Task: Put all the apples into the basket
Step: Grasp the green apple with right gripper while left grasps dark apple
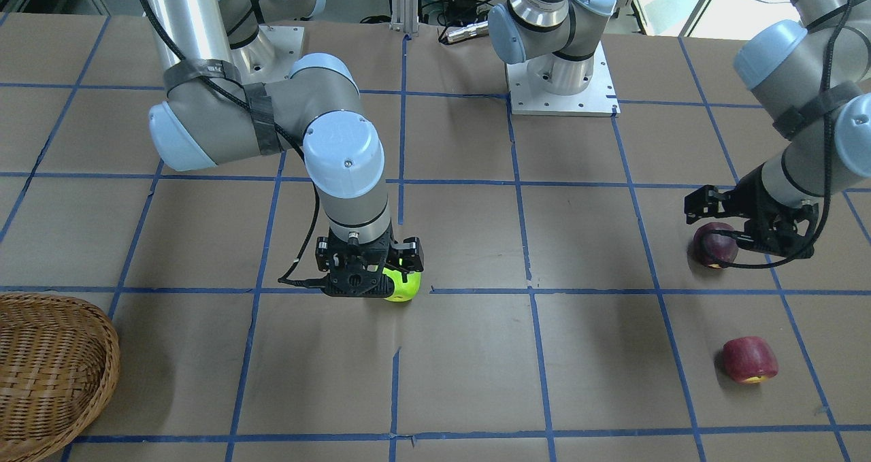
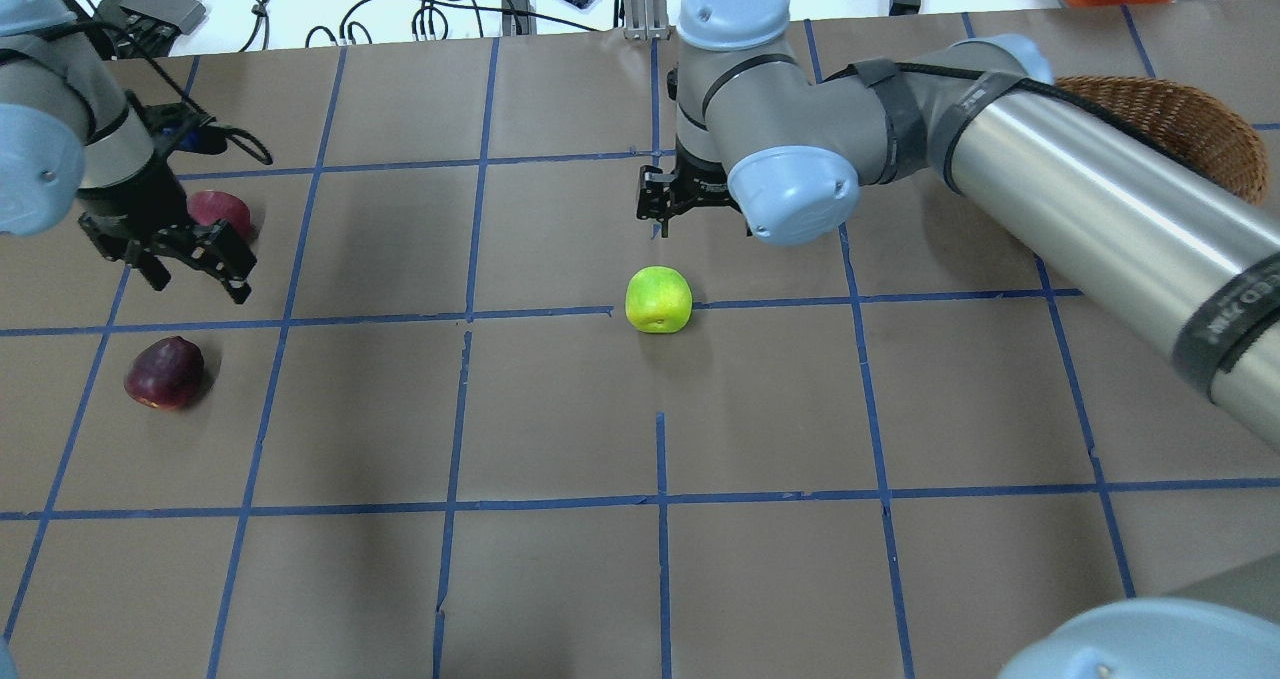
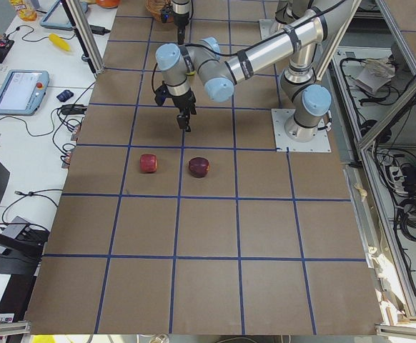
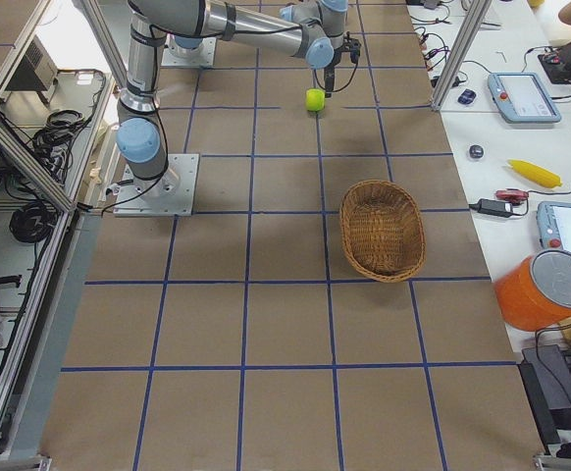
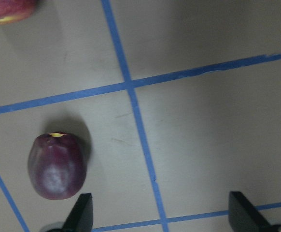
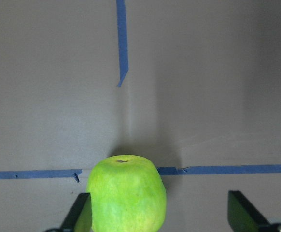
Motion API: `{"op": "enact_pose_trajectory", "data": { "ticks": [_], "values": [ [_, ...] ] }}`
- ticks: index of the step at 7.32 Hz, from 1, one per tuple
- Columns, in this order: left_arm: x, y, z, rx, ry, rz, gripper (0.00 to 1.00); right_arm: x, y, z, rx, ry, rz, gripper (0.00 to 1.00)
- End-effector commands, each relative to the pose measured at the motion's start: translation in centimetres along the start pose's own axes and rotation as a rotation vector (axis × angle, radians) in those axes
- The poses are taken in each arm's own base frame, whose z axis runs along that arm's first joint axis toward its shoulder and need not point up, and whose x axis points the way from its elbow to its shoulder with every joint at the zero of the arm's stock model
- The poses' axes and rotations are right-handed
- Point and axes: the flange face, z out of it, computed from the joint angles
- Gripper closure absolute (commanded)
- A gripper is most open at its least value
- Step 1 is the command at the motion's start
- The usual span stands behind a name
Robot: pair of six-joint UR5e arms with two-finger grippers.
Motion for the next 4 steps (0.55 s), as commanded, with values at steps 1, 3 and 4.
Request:
{"op": "enact_pose_trajectory", "data": {
  "ticks": [1, 3, 4],
  "values": [
    [-4.3, 2.1, 4.9, 0.021, 0.002, 0.009, 0.01, -0.7, -0.1, 2.9, -0.044, -0.012, -0.004, 0.00],
    [-5.1, 2.5, 7.5, 0.062, -0.024, -0.008, 0.00, -0.7, 0.0, 4.5, -0.070, -0.003, -0.006, 0.00],
    [-5.2, 2.6, 8.6, 0.051, -0.007, -0.016, 0.00, -0.9, 0.0, 5.1, -0.082, -0.011, -0.005, 0.00]
  ]
}}
